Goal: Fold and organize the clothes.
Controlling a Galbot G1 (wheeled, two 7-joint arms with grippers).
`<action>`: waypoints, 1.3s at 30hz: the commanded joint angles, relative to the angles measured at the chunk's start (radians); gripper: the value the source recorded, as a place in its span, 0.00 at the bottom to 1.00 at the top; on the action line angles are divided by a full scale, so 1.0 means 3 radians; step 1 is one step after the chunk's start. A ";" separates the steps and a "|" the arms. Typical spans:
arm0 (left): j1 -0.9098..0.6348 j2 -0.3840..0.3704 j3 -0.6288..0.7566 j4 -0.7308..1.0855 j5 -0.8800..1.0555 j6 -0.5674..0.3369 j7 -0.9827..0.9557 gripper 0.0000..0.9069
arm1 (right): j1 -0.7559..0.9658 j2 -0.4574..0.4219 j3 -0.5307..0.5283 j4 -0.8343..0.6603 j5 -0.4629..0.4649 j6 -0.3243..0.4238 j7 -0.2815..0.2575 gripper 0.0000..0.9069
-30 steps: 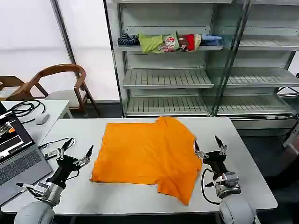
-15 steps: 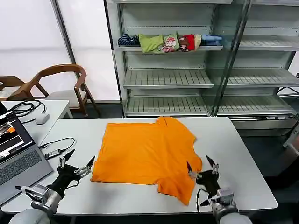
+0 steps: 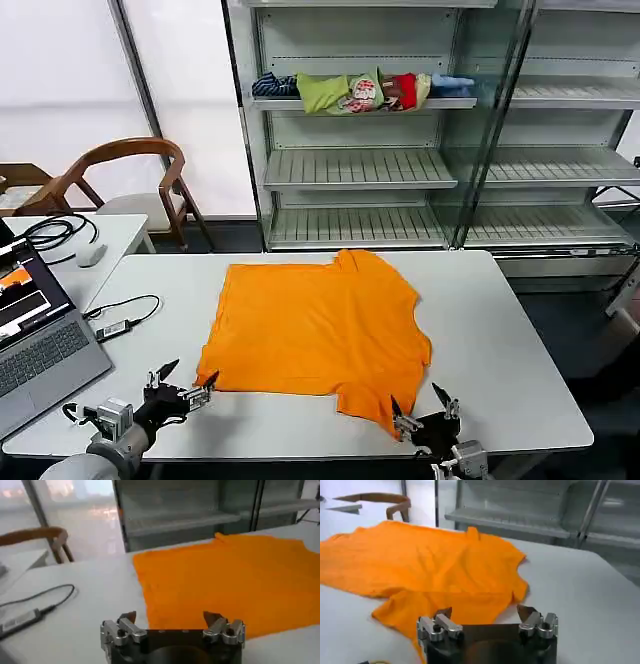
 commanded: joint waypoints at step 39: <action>-0.0177 -0.0024 0.0090 0.0226 -0.0155 0.0245 0.0008 0.02 | -0.0074 -0.0006 -0.0060 0.0017 0.0224 -0.0211 0.0063 0.00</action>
